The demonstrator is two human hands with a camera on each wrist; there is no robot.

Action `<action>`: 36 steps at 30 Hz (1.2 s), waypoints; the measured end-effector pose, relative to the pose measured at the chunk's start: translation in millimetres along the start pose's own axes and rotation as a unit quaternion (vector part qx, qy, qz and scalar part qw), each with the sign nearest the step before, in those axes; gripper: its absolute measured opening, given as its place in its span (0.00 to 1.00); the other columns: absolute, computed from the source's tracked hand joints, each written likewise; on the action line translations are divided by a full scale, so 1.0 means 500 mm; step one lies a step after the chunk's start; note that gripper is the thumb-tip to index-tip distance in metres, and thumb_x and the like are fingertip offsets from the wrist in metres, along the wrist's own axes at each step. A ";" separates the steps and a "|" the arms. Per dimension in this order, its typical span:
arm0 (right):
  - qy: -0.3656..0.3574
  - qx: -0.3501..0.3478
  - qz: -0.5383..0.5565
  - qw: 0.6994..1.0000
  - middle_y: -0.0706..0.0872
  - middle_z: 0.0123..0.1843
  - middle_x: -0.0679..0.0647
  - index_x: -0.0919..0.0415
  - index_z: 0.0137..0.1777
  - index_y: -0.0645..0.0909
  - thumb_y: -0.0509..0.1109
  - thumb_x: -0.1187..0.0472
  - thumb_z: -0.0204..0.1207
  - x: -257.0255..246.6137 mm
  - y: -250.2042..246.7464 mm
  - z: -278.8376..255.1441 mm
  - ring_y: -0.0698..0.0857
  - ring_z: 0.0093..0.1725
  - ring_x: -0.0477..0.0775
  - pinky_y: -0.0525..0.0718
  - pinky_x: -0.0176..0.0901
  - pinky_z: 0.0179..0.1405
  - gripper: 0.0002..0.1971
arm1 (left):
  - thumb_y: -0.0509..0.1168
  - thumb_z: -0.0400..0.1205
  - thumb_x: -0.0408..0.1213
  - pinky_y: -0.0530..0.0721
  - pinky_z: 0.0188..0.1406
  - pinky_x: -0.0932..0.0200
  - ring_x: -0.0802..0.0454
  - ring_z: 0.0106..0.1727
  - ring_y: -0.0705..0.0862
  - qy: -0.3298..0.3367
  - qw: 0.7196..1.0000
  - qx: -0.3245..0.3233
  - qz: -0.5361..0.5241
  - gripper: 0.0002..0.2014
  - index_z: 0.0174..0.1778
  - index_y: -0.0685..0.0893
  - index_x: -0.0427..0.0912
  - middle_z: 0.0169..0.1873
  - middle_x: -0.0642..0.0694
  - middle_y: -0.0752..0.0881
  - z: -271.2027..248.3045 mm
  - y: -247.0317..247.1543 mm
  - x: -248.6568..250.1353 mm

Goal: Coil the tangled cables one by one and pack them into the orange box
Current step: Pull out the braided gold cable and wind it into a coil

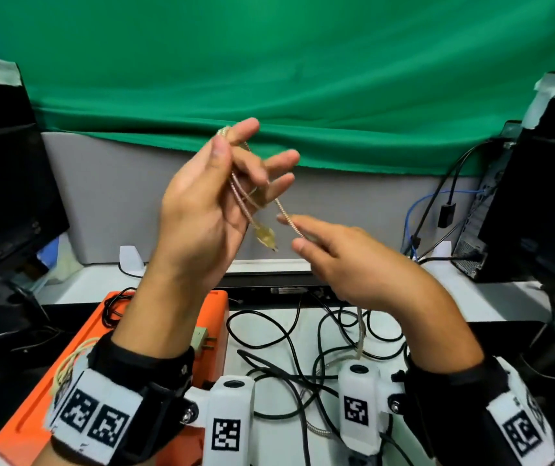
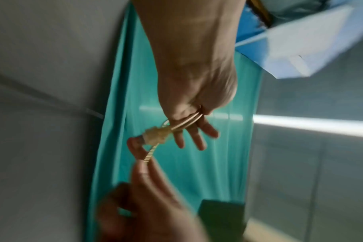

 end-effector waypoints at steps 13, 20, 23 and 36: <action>-0.018 0.173 0.087 0.981 0.73 0.23 0.43 0.55 0.35 0.80 0.76 0.40 0.73 0.023 -0.100 -0.026 0.67 0.25 0.42 0.64 0.36 0.25 0.20 | 0.53 0.86 0.57 0.76 0.30 0.53 0.51 0.27 0.75 -0.023 0.741 -0.122 0.660 0.22 0.43 0.86 0.46 0.24 0.50 0.78 -0.013 -0.038 0.009; -0.061 0.307 0.152 0.937 0.81 0.34 0.44 0.50 0.45 0.83 0.67 0.51 0.86 0.016 -0.091 -0.010 0.75 0.34 0.41 0.72 0.37 0.34 0.09 | 0.54 0.90 0.43 0.76 0.25 0.62 0.57 0.19 0.68 -0.223 0.963 -0.122 0.094 0.15 0.43 0.79 0.40 0.23 0.52 0.69 -0.026 -0.030 -0.039; -0.057 0.289 0.168 0.941 0.79 0.31 0.43 0.51 0.47 0.85 0.66 0.51 0.87 0.010 -0.071 -0.002 0.72 0.31 0.40 0.69 0.37 0.31 0.10 | 0.51 0.91 0.41 0.80 0.28 0.60 0.57 0.20 0.71 -0.223 0.971 -0.090 0.002 0.14 0.47 0.78 0.39 0.24 0.52 0.70 -0.018 -0.021 -0.049; -0.072 0.263 0.155 0.949 0.80 0.32 0.41 0.44 0.45 0.82 0.66 0.50 0.87 0.001 -0.093 -0.015 0.75 0.32 0.47 0.75 0.48 0.35 0.08 | 0.49 0.92 0.39 0.80 0.26 0.63 0.59 0.20 0.74 -0.243 0.945 -0.104 -0.192 0.14 0.51 0.78 0.39 0.24 0.53 0.74 -0.017 0.011 -0.053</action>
Point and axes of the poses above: each hand's wrist, its own z-axis towards the middle knuckle, its own y-axis out of the palm, x = y × z, the point moved 5 cm from there along z, towards the middle knuckle
